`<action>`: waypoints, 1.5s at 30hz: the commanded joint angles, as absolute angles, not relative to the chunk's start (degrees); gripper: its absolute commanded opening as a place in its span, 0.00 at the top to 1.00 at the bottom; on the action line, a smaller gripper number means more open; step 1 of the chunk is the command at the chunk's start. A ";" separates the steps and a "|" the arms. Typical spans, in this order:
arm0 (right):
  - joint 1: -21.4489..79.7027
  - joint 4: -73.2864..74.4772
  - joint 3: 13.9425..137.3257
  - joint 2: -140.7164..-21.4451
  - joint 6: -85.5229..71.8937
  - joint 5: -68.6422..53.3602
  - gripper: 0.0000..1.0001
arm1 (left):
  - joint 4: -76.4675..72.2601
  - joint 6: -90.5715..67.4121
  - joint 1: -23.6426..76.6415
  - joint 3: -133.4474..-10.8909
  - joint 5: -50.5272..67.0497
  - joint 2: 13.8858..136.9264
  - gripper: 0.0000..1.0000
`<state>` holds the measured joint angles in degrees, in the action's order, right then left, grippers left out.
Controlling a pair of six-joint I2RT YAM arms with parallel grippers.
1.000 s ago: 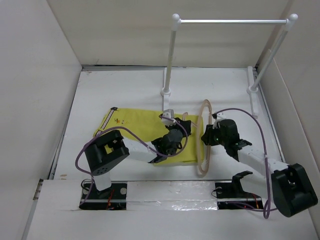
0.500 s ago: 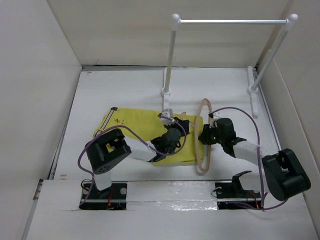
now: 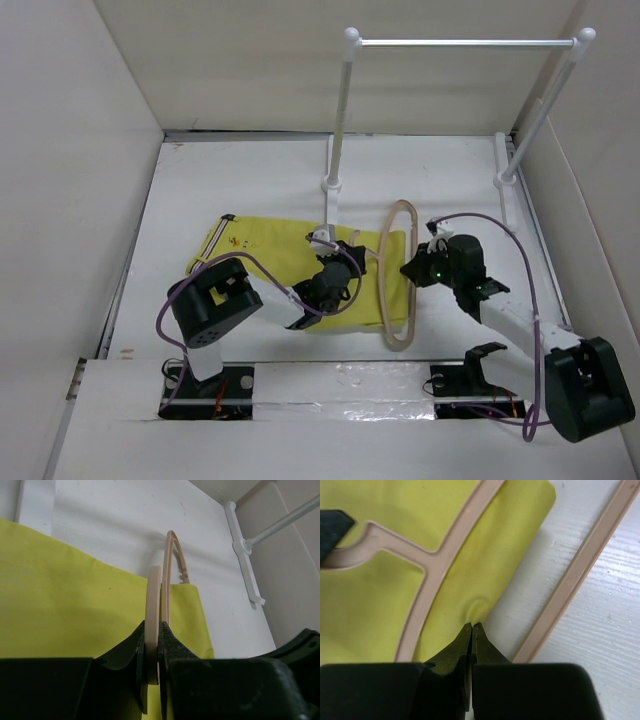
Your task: Place the trousers on the hanger
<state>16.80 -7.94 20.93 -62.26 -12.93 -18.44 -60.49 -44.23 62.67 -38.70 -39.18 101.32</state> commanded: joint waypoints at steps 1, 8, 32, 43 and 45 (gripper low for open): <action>14.86 -4.84 23.46 -57.22 -12.74 -19.51 1.00 | -61.00 -41.04 61.62 -35.86 -40.87 97.74 1.00; 9.50 -0.26 25.05 -51.95 -11.16 -19.86 1.00 | -60.47 -40.96 61.08 -30.59 -43.67 93.09 1.00; -5.71 -4.40 25.66 -51.50 -12.83 -21.62 1.00 | -38.94 -37.45 61.08 -18.02 -53.60 65.49 1.00; -8.61 -5.01 24.70 -52.91 -11.95 -23.11 1.00 | -37.78 -32.17 60.56 -18.98 -55.46 58.80 1.00; -8.61 -5.10 24.70 -53.43 -11.95 -23.38 1.00 | -39.45 -30.07 60.56 -19.51 -53.27 59.15 1.00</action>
<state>-7.51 0.67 22.46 -53.30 -12.84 -24.27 -37.56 -35.92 61.36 -18.70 -50.96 60.27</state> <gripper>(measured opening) 0.014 0.057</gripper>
